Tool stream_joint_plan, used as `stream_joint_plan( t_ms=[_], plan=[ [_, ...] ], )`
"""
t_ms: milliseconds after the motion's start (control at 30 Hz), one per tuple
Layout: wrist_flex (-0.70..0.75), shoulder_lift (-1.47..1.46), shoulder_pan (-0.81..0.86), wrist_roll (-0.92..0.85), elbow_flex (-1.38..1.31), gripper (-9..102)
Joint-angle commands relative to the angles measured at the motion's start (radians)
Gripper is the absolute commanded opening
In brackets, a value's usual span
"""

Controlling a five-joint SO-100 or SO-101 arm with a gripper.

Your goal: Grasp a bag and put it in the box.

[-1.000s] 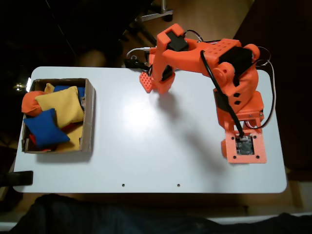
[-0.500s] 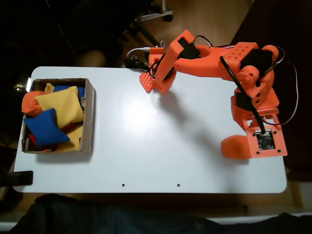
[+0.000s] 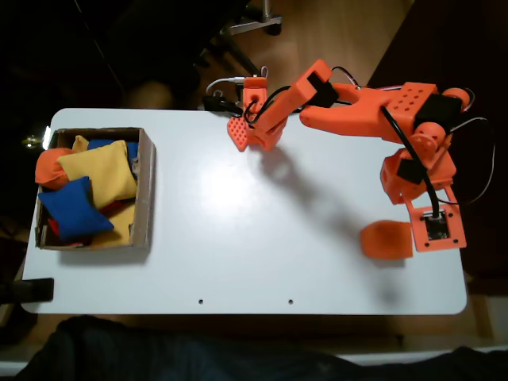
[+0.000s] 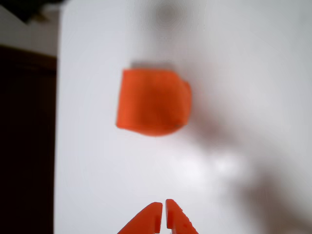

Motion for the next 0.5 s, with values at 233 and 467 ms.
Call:
stream_joint_plan(
  t_ms=[233,467],
  plan=[
    [0.038,-0.058,-0.029,-0.009,-0.040,0],
    [0.046,-0.098,-0.048,-0.048,-0.035,0]
  ],
)
